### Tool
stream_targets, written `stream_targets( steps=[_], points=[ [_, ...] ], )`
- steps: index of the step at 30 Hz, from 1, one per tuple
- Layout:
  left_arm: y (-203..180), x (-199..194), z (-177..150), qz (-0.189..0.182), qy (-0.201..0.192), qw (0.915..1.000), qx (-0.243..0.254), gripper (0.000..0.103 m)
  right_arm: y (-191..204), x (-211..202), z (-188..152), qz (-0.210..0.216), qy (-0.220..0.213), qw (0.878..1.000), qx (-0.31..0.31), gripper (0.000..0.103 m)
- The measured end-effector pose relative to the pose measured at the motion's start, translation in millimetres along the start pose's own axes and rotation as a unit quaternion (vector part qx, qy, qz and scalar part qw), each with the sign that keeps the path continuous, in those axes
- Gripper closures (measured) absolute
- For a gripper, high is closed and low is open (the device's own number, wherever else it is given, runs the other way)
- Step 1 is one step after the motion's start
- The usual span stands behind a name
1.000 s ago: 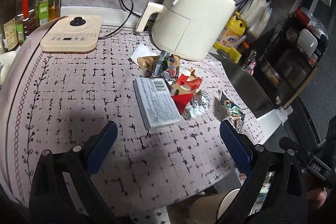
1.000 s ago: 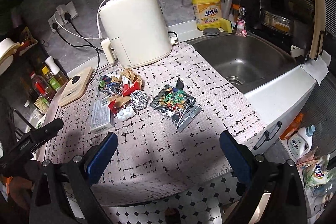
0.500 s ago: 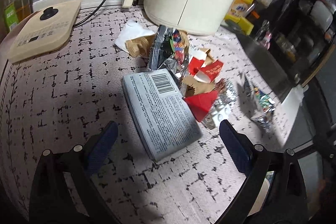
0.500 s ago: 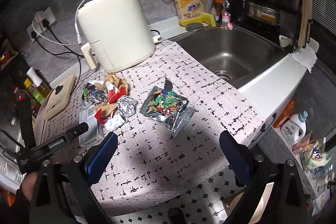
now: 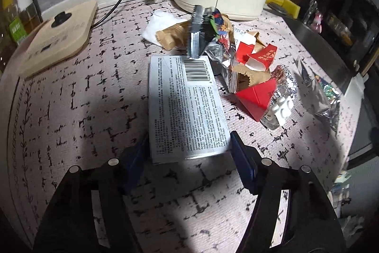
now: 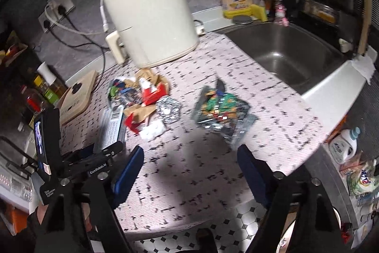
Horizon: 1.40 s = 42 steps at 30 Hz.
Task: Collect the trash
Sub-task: 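Grasp the grey-blue paper box with the left tool while the right tool grasps the clear plastic piece, then carry both items over the beige bin and open both tools to drop them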
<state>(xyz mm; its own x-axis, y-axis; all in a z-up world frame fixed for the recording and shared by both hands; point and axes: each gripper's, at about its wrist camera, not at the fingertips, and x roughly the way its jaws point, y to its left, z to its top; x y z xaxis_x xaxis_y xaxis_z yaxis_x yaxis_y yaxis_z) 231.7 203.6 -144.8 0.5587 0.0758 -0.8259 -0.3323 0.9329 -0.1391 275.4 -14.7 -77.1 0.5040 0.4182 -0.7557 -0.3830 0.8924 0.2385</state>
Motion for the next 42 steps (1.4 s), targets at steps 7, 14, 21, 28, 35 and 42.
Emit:
stream_targets(
  steps=[7,14,21,28,35,42],
  points=[
    [40.6,-24.7,-12.7,-0.001,-0.017,0.999,-0.042,0.037,38.7,35.0,2.8,0.035,0.03,0.997,-0.059,0.043],
    [73.9,-48.8,-24.4,0.01,-0.036,0.9964,-0.076,0.037,54.2,80.9,6.0,0.039,0.073,0.992,-0.099,0.058],
    [89.7,-65.5,-35.7,0.021,-0.05,0.9931,-0.104,0.037,57.7,109.5,16.0,0.033,0.085,0.989,-0.117,0.055],
    [87.3,-79.3,-46.7,0.024,-0.06,0.9916,-0.112,0.037,65.4,122.3,16.9,0.04,0.087,0.985,-0.146,0.06],
    [68.5,-100.1,-47.8,0.006,-0.088,0.9885,-0.123,0.037,63.0,90.0,8.1,0.062,0.076,0.983,-0.155,0.06],
    [20.2,-104.4,-45.5,-0.017,-0.105,0.9887,-0.106,0.037,25.4,29.9,6.9,0.089,0.046,0.987,-0.124,0.06]
  ],
)
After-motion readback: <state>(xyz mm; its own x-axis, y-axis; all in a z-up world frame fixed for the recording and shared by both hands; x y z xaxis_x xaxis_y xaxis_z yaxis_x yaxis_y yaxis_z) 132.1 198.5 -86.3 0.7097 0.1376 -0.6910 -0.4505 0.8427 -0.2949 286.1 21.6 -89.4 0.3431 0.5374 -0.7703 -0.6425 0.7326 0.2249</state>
